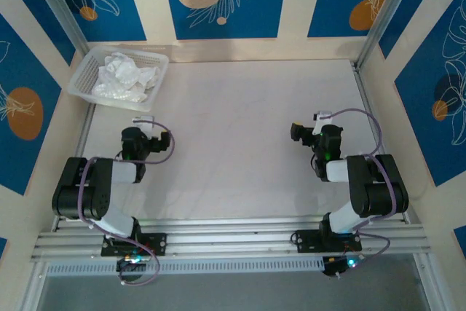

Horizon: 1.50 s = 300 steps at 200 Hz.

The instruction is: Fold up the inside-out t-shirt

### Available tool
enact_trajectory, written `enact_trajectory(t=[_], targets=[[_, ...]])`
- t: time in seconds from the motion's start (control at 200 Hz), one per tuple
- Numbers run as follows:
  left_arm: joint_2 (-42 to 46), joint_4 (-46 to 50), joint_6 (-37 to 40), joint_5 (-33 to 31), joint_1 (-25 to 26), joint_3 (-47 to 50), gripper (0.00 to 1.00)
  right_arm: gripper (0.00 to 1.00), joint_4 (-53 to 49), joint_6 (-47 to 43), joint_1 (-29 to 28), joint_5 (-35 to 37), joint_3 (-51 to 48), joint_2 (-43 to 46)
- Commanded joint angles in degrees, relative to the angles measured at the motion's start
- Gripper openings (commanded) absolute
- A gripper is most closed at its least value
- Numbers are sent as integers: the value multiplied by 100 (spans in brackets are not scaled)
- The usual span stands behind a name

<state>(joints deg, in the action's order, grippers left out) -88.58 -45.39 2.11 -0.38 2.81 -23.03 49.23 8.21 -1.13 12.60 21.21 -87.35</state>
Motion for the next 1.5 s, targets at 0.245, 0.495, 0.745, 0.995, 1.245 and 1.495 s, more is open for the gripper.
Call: enact_trajectory(t=[0.245, 0.495, 0.745, 0.995, 1.245, 1.495], targets=[[100, 2, 70, 153, 9, -106, 99, 99, 94, -70, 14, -30, 87, -12], [107, -38, 62, 144, 5, -84, 99, 99, 185, 33, 11, 261, 29, 0], [699, 92, 79, -91, 95, 118, 99, 99, -1218, 156, -408, 964, -183, 2090], [2495, 4147, -2225, -1444, 321, -1731, 99, 99, -6141, 2834, -758, -323, 1233, 4598], [-590, 7147, -3655, -241, -597, -6175, 99, 99, -8546, 2406, -2127, -1629, 3717, 1916], [-4192, 9093, -4042, 34, -1066, -10705, 97, 99, -8289, 2168, -2237, -1987, 4134, 1064]])
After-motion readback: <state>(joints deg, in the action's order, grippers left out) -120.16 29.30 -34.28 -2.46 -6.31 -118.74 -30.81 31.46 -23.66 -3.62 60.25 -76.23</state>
